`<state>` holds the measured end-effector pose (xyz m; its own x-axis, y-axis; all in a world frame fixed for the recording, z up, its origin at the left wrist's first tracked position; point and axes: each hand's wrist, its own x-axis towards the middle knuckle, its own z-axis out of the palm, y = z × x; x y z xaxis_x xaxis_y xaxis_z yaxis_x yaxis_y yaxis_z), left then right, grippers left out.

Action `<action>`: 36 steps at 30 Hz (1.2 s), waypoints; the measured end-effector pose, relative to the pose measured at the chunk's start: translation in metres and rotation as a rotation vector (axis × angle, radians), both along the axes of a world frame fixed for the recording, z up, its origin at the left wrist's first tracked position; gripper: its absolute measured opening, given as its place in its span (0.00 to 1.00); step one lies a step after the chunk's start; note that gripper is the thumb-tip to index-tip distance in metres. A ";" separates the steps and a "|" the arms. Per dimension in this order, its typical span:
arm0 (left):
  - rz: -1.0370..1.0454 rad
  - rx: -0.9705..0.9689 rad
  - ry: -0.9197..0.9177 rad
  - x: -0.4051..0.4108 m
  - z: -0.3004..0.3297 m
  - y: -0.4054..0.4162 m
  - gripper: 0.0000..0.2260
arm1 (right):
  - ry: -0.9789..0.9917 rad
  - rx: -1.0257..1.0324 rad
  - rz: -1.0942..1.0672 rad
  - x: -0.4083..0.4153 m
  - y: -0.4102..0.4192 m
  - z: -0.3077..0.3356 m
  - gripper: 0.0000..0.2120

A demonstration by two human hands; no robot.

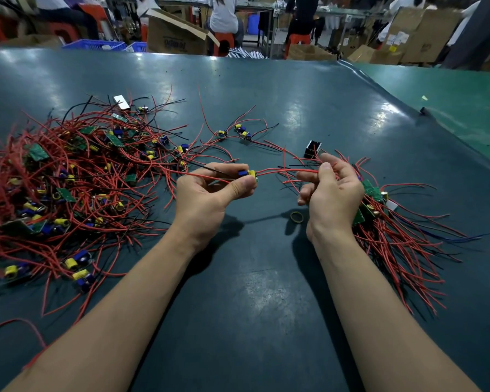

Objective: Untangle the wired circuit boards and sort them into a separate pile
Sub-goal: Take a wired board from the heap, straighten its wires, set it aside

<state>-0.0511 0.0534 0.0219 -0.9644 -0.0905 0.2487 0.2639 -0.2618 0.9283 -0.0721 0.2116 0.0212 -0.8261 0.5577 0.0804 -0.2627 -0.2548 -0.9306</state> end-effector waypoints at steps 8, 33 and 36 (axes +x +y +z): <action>-0.013 0.088 0.008 -0.002 -0.002 0.000 0.10 | 0.028 -0.042 0.101 0.004 -0.002 0.005 0.07; 0.018 -0.021 0.004 -0.007 0.000 -0.005 0.11 | 0.251 0.428 0.542 0.031 -0.038 -0.004 0.16; -0.035 -0.053 0.045 -0.006 -0.001 -0.002 0.10 | 0.223 0.458 0.428 0.031 -0.040 -0.005 0.09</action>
